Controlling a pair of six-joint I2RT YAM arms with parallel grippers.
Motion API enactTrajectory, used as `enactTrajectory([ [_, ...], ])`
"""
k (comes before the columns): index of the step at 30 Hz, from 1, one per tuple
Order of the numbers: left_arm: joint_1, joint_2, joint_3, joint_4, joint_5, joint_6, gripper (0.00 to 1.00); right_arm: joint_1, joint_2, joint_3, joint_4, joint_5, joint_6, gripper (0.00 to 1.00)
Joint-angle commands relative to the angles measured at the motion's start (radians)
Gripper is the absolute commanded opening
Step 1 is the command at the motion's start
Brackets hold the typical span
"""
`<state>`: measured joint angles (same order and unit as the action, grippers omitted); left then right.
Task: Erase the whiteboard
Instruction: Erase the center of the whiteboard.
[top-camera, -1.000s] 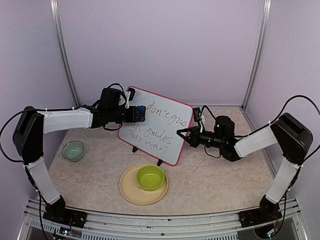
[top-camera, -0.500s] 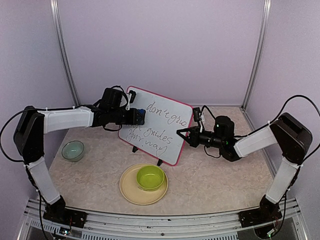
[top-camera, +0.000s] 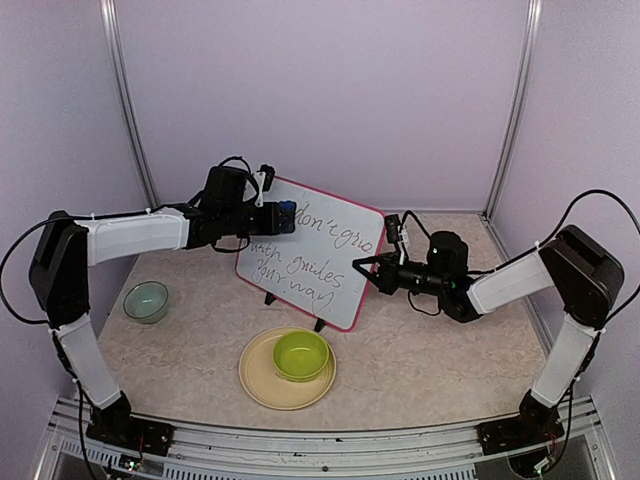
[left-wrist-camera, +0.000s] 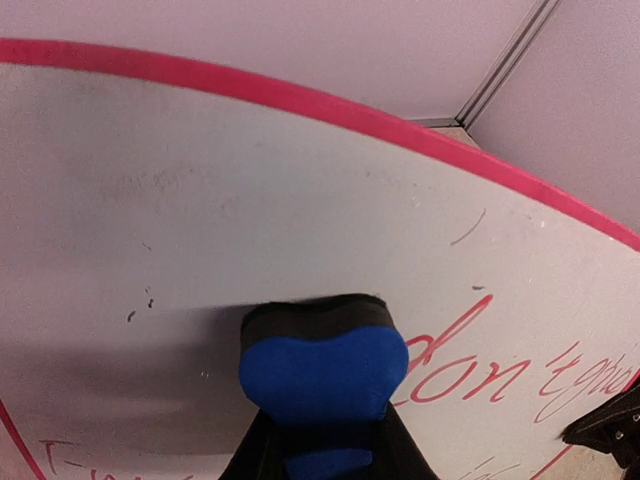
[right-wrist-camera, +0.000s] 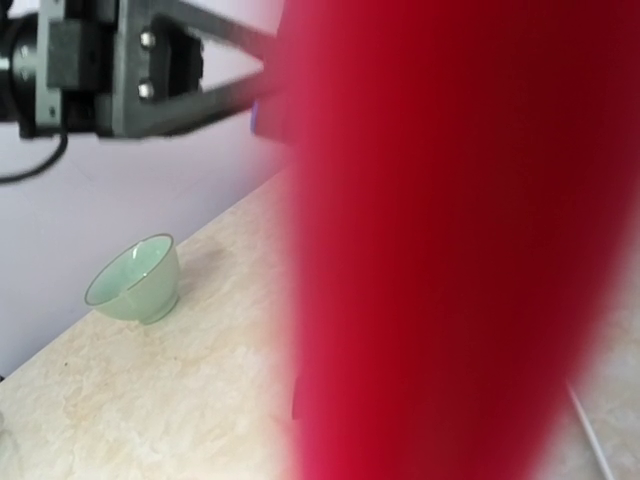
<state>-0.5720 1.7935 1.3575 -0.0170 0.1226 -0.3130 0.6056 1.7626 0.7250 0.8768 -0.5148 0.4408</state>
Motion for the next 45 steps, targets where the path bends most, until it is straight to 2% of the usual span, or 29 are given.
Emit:
enactTrajectory([
  [1,-0.020,0.017,-0.113,0.023,-0.006,-0.024,0.01,0.046,0.106,-0.080,-0.403,-0.117,-0.206,0.00],
  [5,-0.025,0.022,-0.171,0.041,-0.010,-0.035,0.01,0.048,0.105,-0.079,-0.403,-0.119,-0.207,0.00],
  [9,-0.029,0.021,-0.165,0.038,-0.014,-0.032,0.01,0.048,0.108,-0.078,-0.405,-0.118,-0.208,0.00],
  [18,-0.028,0.030,0.044,-0.056,-0.034,0.017,0.01,0.051,0.111,-0.076,-0.409,-0.118,-0.209,0.00],
  [22,-0.027,0.039,0.084,-0.072,-0.043,0.027,0.01,0.051,0.112,-0.074,-0.409,-0.119,-0.209,0.00],
  [26,-0.029,0.037,0.039,-0.050,-0.033,0.014,0.01,0.052,0.112,-0.073,-0.411,-0.119,-0.212,0.00],
  [37,-0.037,0.002,-0.212,0.062,-0.020,-0.038,0.01,0.053,0.117,-0.070,-0.413,-0.117,-0.209,0.00],
  [40,-0.037,0.009,-0.197,0.048,-0.026,-0.030,0.01,0.054,0.119,-0.068,-0.412,-0.118,-0.209,0.00],
  [45,-0.035,0.017,-0.084,0.002,-0.031,-0.001,0.01,0.054,0.121,-0.068,-0.414,-0.117,-0.209,0.00],
])
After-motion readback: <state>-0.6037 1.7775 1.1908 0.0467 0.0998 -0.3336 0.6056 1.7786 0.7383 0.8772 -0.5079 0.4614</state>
